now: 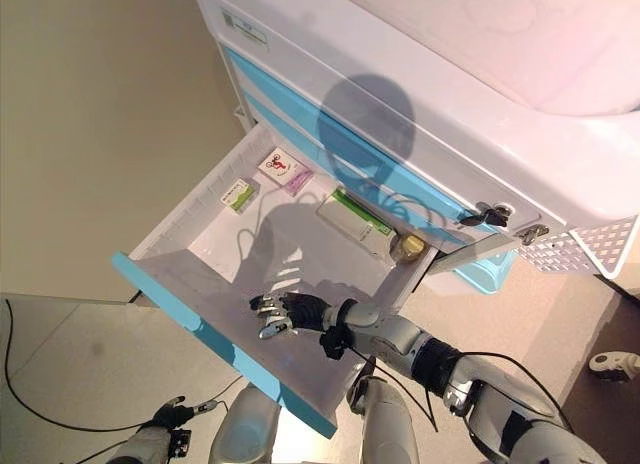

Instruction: Open the drawer and pick up the medicine

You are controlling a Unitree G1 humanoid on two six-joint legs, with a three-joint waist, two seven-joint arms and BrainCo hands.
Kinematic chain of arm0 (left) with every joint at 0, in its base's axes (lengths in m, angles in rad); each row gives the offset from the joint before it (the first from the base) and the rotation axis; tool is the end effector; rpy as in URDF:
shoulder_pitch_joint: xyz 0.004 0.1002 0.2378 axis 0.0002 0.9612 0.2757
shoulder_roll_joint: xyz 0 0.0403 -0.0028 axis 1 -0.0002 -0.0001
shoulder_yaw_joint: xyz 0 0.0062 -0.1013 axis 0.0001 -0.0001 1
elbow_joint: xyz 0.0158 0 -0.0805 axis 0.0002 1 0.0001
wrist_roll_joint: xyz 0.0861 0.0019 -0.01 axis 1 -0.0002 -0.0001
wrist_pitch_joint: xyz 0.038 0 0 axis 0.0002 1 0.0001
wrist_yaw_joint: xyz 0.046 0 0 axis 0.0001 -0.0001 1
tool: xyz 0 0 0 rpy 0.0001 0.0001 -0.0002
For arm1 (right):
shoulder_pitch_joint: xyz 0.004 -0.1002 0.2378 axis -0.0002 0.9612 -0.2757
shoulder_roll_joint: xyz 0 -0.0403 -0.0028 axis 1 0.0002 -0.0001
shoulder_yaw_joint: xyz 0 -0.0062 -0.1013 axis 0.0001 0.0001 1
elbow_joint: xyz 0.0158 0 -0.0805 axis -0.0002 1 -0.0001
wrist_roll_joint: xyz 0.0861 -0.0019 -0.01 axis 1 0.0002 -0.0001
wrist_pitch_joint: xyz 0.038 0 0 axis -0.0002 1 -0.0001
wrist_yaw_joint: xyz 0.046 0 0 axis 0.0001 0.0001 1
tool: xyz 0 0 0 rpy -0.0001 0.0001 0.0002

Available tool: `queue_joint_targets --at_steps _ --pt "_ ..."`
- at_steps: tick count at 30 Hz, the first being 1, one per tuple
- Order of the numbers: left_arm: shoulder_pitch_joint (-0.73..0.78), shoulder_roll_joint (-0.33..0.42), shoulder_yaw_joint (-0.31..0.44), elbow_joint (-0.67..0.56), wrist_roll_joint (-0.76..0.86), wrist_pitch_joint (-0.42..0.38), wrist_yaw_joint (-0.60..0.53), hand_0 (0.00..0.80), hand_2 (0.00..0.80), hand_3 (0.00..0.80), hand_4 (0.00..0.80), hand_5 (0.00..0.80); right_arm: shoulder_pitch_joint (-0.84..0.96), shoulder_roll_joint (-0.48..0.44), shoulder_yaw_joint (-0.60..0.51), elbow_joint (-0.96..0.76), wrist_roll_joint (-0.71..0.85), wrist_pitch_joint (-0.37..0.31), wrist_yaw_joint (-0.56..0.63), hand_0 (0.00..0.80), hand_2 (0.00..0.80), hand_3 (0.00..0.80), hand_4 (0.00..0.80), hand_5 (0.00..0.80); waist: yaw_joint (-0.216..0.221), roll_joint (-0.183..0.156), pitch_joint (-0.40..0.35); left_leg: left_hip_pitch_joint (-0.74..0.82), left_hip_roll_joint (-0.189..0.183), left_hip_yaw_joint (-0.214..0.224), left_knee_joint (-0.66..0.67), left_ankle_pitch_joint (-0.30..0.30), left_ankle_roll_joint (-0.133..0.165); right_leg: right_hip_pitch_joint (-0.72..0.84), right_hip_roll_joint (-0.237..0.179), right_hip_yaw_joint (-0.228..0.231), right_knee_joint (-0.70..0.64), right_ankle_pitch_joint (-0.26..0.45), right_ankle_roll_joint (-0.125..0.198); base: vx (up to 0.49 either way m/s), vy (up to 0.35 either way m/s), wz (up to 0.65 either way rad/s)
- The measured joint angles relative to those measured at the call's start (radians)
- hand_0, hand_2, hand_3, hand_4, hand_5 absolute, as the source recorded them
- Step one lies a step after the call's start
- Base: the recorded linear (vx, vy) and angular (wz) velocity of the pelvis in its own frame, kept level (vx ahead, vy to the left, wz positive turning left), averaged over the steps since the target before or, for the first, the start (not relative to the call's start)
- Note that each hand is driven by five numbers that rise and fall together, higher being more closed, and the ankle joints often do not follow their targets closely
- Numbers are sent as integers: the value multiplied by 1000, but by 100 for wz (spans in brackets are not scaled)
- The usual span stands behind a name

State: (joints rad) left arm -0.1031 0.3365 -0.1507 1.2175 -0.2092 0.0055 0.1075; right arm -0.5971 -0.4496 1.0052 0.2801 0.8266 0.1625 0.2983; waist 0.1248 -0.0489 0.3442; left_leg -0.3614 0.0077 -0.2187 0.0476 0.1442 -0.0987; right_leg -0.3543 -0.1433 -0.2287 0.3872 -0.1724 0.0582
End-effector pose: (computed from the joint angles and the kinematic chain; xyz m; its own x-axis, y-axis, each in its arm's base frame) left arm 0.1051 0.2504 -0.0829 0.4248 0.3522 -0.8340 -0.0899 0.9331 0.3483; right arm 0.2350 -0.0900 0.0490 0.3733 0.8488 -0.3743 -0.8719 0.4589 0.1709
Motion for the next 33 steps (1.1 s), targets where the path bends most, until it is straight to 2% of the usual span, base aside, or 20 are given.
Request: queue_joint_targets --at_steps 11,16,19,29,33 --pt "-3 5 -25 1 0 -12 -8 0 0 0 0 0 -5 22 32 82 -65 20 36 0 0 0 0 0 -1 1 1 -1 0 -1 -3 0 1 -2 0 -1 -1 -3 0 0 0 0" --pt "-4 5 -30 1 -1 -13 -9 0 0 0 0 0 11 72 28 183 -121 16 33 0 0 0 0 0 -1 1 1 -2 1 -2 -5 3 -2 -2 1 -3 -2 -4 0 0 0 0" --pt "-4 5 -65 1 -4 -14 -10 0 0 0 0 0 42 127 15 275 -168 0 15 0 0 0 0 0 0 3 2 -6 1 -4 -5 2 -3 -4 1 -5 -4 -5 0 0 0 0" --pt "-4 4 -78 1 -18 -14 -5 0 0 0 0 0 92 230 -51 373 -237 -47 -74 0 0 0 0 0 0 20 12 -18 1 -12 -4 3 -3 -9 2 -18 -10 -5 0 -5 2 1" --pt "-4 0 -86 0 -24 -14 -1 0 0 0 0 0 98 243 -60 377 -249 -56 -104 0 0 0 0 0 -1 23 13 -23 1 -13 -5 3 -3 -13 2 -19 -10 -5 0 0 0 0"
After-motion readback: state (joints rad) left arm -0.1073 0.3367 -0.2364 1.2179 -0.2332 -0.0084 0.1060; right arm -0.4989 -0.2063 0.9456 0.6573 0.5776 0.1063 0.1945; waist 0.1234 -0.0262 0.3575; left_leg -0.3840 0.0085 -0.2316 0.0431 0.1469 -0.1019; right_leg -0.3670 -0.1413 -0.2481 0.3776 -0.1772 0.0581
